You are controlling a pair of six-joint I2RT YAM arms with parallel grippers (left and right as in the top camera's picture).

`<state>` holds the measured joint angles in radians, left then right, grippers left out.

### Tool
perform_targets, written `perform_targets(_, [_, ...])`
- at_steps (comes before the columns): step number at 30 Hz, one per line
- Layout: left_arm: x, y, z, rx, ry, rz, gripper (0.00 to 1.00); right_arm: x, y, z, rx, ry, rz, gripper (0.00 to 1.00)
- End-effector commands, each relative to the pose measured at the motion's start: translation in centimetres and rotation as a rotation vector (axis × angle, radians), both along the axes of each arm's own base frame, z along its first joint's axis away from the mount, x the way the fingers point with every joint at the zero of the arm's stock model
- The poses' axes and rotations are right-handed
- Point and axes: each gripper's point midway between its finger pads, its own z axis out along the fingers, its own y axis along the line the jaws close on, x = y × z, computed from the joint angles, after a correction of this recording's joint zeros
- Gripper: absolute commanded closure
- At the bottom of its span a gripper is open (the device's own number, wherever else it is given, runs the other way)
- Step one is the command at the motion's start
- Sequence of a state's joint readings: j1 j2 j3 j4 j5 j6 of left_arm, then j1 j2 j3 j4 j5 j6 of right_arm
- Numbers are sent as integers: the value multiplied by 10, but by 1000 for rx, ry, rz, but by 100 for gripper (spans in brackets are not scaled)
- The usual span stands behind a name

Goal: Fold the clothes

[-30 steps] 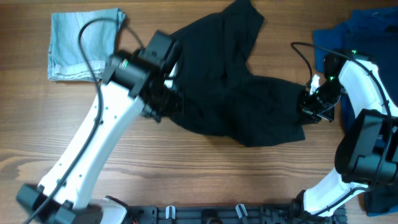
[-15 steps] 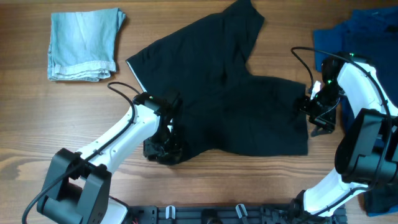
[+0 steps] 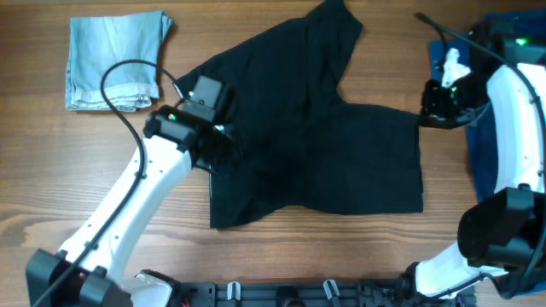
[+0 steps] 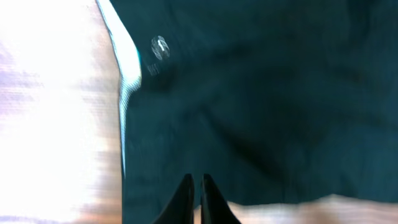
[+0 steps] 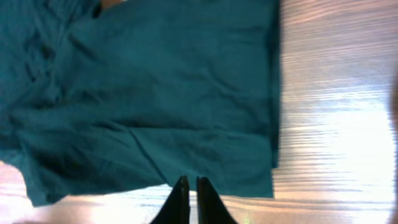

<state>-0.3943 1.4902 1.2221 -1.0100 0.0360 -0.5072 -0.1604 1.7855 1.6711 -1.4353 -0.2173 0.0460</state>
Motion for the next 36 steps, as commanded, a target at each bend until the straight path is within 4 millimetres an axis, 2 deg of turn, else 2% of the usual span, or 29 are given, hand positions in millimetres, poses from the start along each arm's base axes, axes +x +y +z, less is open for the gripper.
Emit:
perform_targets(1, [32, 34, -22, 47, 3, 112, 96, -5, 22, -23, 49, 18, 73, 96])
perform_targets(4, [55, 51, -39, 44, -9, 178, 96, -8, 26, -48, 52, 30, 65, 96])
perform_targets(5, [68, 56, -46, 40, -27, 194, 93, -8, 26, -55, 54, 30, 53, 96])
perform_targets(7, [88, 61, -58, 36, -63, 197, 90, -8, 30, -62, 74, 28, 43, 96])
perform_targets(10, [110, 67, -76, 27, -97, 221, 96, -4, 35, -65, 54, 15, 68, 96])
perform_targets(13, [120, 72, -95, 30, -90, 238, 96, 1, 38, -66, 24, -2, 64, 96])
perform_targets(16, [127, 75, -126, 37, -64, 247, 96, 5, 39, -65, 23, -18, 69, 96])
perform_targets(20, [146, 75, -154, 32, -99, 245, 96, 5, 39, -65, 23, -19, 69, 96])
perform_targets(24, [157, 82, -160, 43, -139, 240, 96, 5, 39, -65, 23, -20, 69, 96])
perform_targets(29, [185, 100, -167, 86, -249, 184, 96, 11, 39, -65, 21, -46, 70, 96])
perform_targets(36, [221, 97, -186, 93, -403, 107, 96, 22, 39, -64, 17, -92, 75, 96])
